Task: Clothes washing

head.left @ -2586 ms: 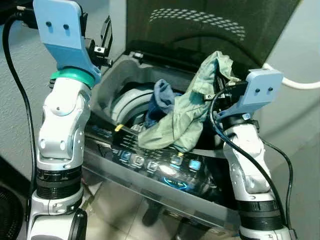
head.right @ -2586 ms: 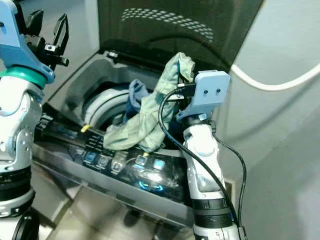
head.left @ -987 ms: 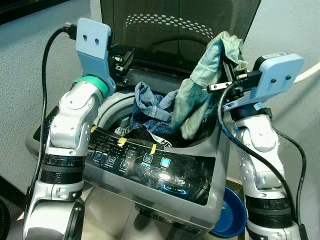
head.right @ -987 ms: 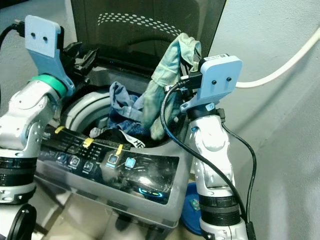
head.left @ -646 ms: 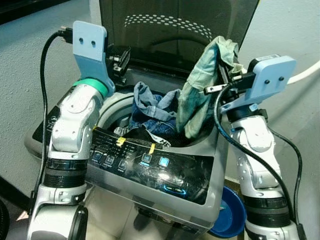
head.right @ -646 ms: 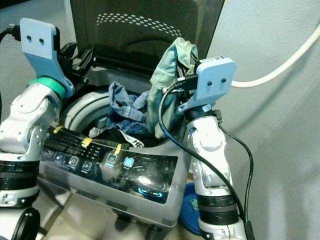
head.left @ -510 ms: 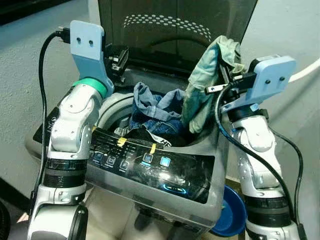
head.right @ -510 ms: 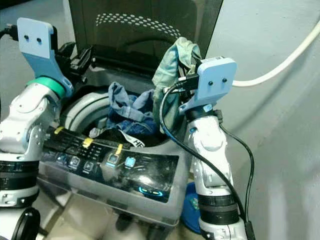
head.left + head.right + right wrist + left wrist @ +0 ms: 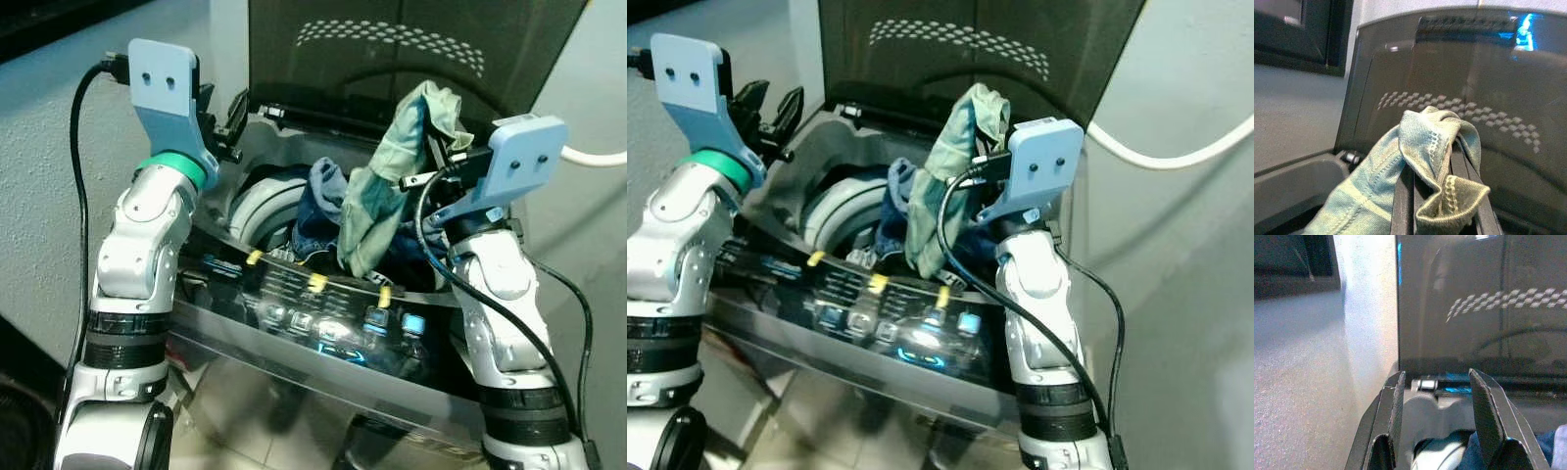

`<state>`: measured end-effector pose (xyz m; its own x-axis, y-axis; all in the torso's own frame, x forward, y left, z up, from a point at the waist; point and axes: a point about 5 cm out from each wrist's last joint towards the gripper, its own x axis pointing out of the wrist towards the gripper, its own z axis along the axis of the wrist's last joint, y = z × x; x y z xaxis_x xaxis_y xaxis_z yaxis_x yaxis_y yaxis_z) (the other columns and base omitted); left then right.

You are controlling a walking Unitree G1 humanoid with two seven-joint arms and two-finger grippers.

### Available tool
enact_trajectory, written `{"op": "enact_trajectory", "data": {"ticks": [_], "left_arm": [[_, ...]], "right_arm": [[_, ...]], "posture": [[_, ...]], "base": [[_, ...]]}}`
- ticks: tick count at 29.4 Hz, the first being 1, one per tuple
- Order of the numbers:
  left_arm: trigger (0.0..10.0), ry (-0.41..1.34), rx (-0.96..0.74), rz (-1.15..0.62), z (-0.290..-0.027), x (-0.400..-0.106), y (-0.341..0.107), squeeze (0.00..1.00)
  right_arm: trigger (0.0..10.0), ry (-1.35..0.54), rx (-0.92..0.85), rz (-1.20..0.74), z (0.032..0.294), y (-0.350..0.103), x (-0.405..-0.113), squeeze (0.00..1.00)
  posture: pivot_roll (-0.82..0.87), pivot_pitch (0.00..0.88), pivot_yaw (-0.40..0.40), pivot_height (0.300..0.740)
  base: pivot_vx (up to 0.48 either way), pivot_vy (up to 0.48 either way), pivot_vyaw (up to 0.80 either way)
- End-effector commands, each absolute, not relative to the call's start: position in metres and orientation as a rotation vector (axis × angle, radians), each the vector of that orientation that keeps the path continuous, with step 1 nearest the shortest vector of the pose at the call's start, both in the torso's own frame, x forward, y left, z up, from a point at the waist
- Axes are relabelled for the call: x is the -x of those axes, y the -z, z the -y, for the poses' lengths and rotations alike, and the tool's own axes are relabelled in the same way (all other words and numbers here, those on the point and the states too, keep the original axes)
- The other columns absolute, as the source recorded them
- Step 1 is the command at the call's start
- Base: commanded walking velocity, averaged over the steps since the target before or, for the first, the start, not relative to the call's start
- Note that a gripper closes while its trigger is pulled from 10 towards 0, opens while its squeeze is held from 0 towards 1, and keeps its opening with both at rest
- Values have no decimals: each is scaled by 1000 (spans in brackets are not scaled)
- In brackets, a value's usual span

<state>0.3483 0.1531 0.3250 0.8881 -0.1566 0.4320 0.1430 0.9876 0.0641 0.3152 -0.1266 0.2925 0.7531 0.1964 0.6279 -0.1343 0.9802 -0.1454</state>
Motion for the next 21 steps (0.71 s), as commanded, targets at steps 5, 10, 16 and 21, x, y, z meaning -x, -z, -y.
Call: {"op": "enact_trajectory", "data": {"ticks": [5, 10, 16, 21], "left_arm": [[10000, 167, -42, 434, -149, -349, -321, 0], [10000, 164, -49, 423, -149, -350, -320, 0], [10000, 165, -52, 419, -149, -351, -319, 0], [10000, 239, -101, 426, -143, -348, -318, 0]], "right_arm": [[10000, -129, 115, 643, 134, -286, -319, 0], [10000, -105, 122, 625, 137, -284, -322, 0], [10000, -99, 121, 624, 138, -284, -322, 0], [10000, -121, 133, 660, 134, -288, -318, 0]], "posture": [[83, 61, 14, 740], [83, 61, 14, 740], [81, 62, 17, 740], [82, 62, 19, 740]], "base": [[0, 48, -320], [0, 0, 0], [0, 0, 0], [0, 0, 0]]}}
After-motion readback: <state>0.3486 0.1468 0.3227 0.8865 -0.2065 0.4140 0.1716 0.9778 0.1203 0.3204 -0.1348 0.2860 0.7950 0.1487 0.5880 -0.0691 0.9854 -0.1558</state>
